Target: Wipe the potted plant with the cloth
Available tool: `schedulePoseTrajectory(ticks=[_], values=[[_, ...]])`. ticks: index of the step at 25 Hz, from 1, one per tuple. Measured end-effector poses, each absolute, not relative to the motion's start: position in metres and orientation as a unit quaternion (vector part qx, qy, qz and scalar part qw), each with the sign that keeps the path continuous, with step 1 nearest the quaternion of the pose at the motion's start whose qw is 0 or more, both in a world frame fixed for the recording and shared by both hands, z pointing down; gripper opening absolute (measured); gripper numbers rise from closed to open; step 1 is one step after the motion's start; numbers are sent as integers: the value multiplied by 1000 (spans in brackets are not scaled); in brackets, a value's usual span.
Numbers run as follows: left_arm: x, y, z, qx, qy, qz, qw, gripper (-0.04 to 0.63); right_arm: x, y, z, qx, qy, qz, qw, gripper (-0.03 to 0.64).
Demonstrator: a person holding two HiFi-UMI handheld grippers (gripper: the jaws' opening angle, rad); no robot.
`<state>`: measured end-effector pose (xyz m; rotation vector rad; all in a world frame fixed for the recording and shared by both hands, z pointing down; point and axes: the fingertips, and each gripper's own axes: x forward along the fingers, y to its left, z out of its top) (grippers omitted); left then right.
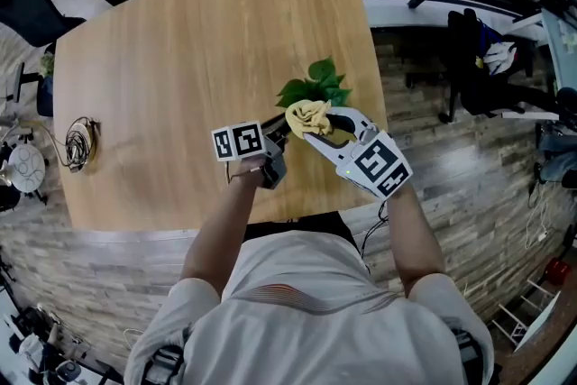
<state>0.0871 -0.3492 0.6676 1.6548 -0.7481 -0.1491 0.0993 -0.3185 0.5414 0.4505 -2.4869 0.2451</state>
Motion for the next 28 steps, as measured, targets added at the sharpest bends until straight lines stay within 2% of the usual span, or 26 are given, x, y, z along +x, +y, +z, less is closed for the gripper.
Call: schedulePoseTrajectory(ticks=[4, 8, 14, 18, 23, 28], values=[[88, -349, 666, 719, -327, -63, 610, 99, 88, -354, 564, 181, -922, 86, 332, 192], [87, -349, 666, 714, -329, -72, 614, 100, 101, -401, 572, 259, -905, 96, 323, 192], [87, -347, 667, 711, -331, -75, 616, 100, 160, -449, 568, 397, -858, 129, 298, 192], [86, -348, 668, 710, -330, -77, 617, 100, 154, -437, 543, 365, -883, 160, 248, 192], [86, -348, 668, 709, -333, -80, 617, 100, 117, -397, 563, 251, -906, 169, 296, 192], [86, -350, 668, 707, -336, -84, 616, 99, 151, -426, 583, 335, -875, 180, 300, 195]])
